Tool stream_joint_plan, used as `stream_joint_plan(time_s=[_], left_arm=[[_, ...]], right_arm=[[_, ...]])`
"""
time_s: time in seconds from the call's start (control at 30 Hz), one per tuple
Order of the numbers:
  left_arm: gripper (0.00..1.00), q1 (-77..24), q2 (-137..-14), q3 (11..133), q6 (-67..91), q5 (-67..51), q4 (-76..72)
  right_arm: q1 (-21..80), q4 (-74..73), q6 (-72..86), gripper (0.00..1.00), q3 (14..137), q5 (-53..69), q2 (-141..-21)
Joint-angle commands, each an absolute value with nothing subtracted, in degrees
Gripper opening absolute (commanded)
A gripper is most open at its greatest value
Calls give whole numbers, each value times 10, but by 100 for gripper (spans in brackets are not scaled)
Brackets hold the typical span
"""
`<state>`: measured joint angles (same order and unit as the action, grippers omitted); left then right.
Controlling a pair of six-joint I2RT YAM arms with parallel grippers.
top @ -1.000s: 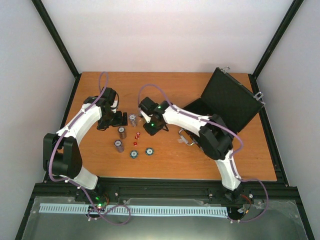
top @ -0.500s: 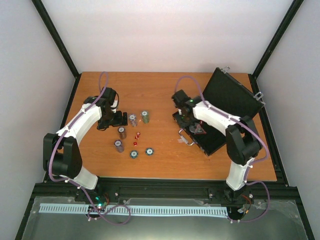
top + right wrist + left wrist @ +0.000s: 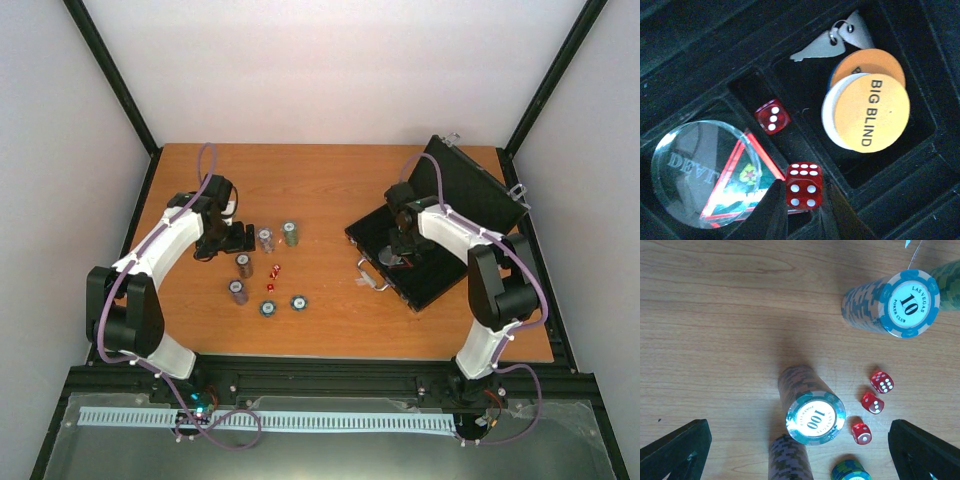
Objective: Pack up texas hold em set
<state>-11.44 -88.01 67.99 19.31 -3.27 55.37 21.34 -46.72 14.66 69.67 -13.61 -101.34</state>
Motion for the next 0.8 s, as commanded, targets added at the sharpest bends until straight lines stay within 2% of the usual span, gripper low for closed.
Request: stream_joint_plan(time_s=[0.0, 0.43, 0.63, 0.77], left_arm=[[100, -117, -879, 689, 190, -35, 553], [100, -117, -895, 701, 191, -38, 553], [100, -117, -898, 703, 190, -38, 553], [100, -117, -900, 704, 190, -38, 554]], right_arm=[[195, -447, 159, 3, 691, -136, -1017], [189, -438, 149, 3, 703, -127, -1060], [187, -432, 152, 14, 710, -126, -1070], [187, -432, 154, 16, 714, -132, -1073]])
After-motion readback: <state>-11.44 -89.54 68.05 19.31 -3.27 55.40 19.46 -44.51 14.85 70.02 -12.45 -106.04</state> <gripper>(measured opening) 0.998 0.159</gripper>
